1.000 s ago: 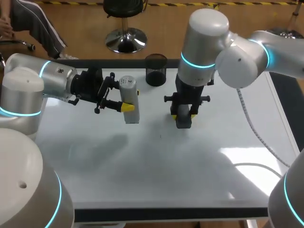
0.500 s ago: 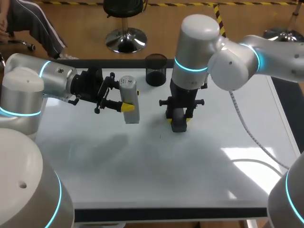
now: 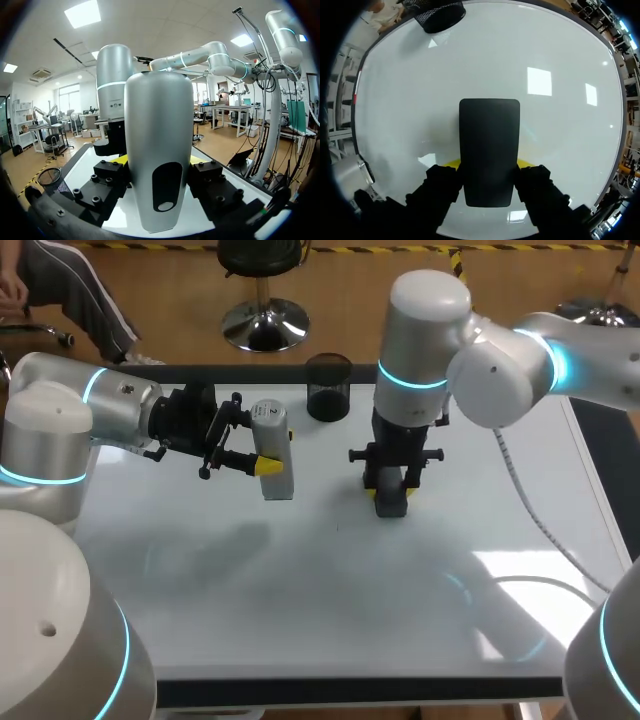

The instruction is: Pick up the inspection probe, press it on each red-marked spot on the whiteboard one by one, put down the probe, pick up the eraser, and wipe off all the red marks.

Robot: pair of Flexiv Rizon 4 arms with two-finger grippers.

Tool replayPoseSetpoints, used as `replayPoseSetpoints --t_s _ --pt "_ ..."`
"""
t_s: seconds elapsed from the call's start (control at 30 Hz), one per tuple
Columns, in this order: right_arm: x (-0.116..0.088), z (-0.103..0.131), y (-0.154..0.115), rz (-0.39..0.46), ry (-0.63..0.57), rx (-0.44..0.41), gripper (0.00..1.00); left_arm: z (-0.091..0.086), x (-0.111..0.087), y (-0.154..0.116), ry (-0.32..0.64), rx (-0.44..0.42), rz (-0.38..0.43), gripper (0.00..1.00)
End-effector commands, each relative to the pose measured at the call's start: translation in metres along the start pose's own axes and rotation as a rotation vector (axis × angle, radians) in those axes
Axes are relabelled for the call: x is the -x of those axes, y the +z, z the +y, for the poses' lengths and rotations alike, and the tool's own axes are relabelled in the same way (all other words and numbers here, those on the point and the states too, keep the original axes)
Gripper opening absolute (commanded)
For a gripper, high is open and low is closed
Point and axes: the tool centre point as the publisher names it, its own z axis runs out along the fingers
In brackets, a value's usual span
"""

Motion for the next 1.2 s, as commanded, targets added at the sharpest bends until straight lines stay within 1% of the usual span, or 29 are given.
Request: replayPoseSetpoints --t_s 0.03,0.23,0.33,0.53,0.77,1.2 --pt "0.022 -0.002 0.002 0.019 0.017 0.006 0.0 -0.001 -0.001 0.0 0.001 0.0 -0.002 0.0" --pt "0.047 -0.005 -0.004 0.014 0.056 0.012 0.0 -0.001 -0.001 0.0 0.001 0.0 -0.002 0.0" --pt "0.056 -0.007 -0.009 0.012 0.068 0.021 0.0 -0.001 -0.001 0.0 0.001 0.0 -0.002 0.0" --pt "0.064 -0.011 -0.019 0.009 0.073 0.037 0.0 -0.001 -0.001 0.0 0.001 0.0 -0.002 0.0" --pt "0.075 -0.016 -0.029 -0.006 0.047 0.041 0.0 -0.001 -0.001 0.0 0.001 0.0 -0.002 0.0" --pt "0.101 -0.035 -0.056 -0.048 -0.001 0.055 0.0 -0.001 -0.001 0.0 0.001 0.0 -0.002 0.0"
